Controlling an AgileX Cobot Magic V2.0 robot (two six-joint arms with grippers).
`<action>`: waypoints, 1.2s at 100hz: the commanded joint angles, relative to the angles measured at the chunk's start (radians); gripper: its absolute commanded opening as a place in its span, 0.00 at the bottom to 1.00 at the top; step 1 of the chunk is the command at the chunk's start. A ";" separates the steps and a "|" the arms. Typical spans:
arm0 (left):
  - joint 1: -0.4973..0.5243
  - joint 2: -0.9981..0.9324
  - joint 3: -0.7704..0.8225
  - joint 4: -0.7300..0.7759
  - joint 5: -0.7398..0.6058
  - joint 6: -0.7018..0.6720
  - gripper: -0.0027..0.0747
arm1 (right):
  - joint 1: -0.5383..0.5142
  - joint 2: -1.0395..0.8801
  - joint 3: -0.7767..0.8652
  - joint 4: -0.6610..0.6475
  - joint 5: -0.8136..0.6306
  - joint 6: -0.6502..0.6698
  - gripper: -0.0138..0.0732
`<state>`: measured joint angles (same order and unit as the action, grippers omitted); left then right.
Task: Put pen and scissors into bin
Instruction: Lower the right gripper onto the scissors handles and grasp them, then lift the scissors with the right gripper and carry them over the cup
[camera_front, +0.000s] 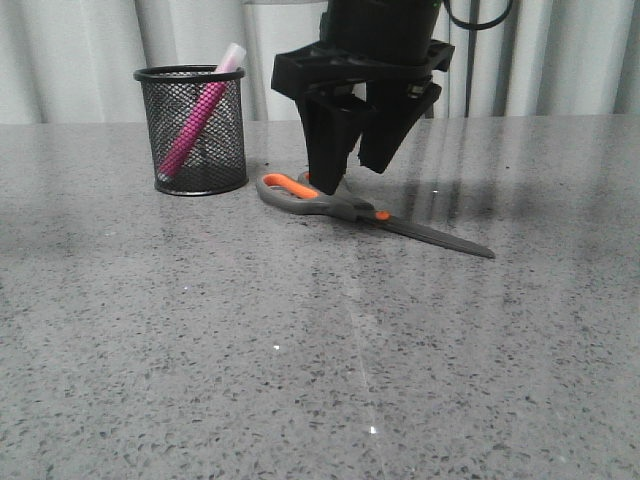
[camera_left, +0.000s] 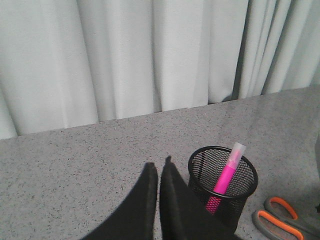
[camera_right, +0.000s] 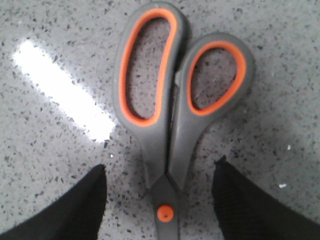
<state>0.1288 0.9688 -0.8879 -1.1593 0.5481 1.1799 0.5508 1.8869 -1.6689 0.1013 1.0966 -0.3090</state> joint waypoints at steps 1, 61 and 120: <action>0.044 0.009 -0.026 -0.092 0.032 -0.015 0.01 | -0.001 -0.049 -0.035 -0.005 -0.051 0.003 0.63; 0.087 0.030 -0.026 -0.124 0.097 -0.015 0.01 | -0.001 0.015 -0.035 -0.027 -0.057 0.003 0.63; 0.087 0.030 -0.026 -0.124 0.097 -0.015 0.01 | -0.004 -0.028 -0.035 -0.027 -0.001 0.003 0.07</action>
<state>0.2139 1.0070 -0.8879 -1.2273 0.6525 1.1732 0.5508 1.9500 -1.6749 0.0782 1.0961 -0.3090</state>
